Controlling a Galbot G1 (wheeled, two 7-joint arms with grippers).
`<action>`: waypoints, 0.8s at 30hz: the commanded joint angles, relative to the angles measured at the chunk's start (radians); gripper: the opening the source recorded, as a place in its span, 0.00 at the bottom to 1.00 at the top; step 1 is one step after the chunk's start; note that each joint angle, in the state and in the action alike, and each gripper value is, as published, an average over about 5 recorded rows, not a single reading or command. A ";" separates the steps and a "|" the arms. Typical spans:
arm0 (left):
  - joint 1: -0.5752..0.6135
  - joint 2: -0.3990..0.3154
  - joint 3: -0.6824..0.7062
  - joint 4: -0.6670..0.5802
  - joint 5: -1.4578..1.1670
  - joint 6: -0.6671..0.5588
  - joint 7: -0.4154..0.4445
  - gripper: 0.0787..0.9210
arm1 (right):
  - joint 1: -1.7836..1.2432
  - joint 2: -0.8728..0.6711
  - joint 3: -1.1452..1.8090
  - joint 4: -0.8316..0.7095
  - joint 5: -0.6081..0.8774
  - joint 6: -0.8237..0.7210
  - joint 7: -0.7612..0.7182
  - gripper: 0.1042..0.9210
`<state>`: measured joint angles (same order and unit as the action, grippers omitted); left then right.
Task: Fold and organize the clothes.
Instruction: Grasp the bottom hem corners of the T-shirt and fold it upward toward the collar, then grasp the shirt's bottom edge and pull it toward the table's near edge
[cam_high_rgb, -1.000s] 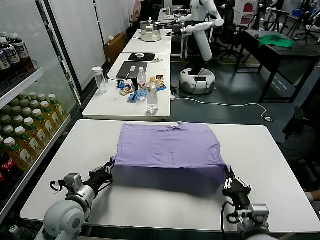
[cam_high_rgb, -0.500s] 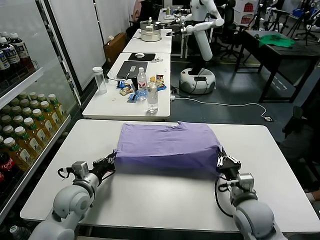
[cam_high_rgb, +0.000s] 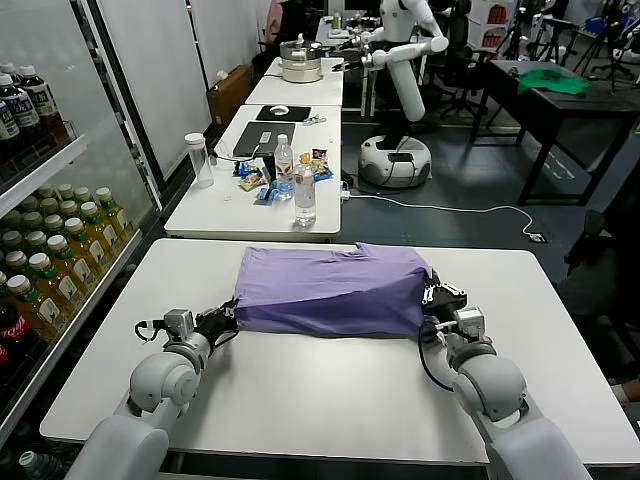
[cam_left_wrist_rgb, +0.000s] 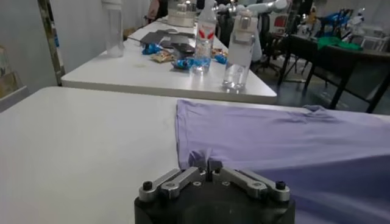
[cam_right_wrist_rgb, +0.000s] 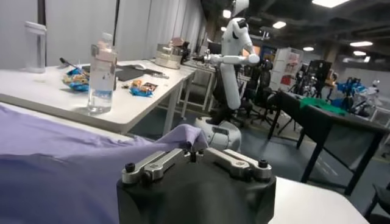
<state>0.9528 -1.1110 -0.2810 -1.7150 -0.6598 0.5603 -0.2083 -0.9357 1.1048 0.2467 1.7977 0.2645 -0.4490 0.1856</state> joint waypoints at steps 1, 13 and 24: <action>-0.026 -0.007 0.014 0.047 0.020 0.000 0.001 0.11 | 0.048 -0.001 -0.021 -0.058 -0.016 -0.032 -0.001 0.16; 0.068 -0.025 -0.018 -0.074 0.039 -0.001 -0.022 0.52 | -0.192 -0.002 0.116 0.107 0.016 -0.072 -0.005 0.58; 0.130 -0.063 -0.021 -0.098 0.045 0.006 -0.055 0.86 | -0.274 0.003 0.200 0.084 0.148 -0.116 0.006 0.88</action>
<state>1.0433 -1.1678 -0.2952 -1.7893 -0.6173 0.5681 -0.2604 -1.1291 1.1098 0.3883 1.8756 0.3425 -0.5464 0.1896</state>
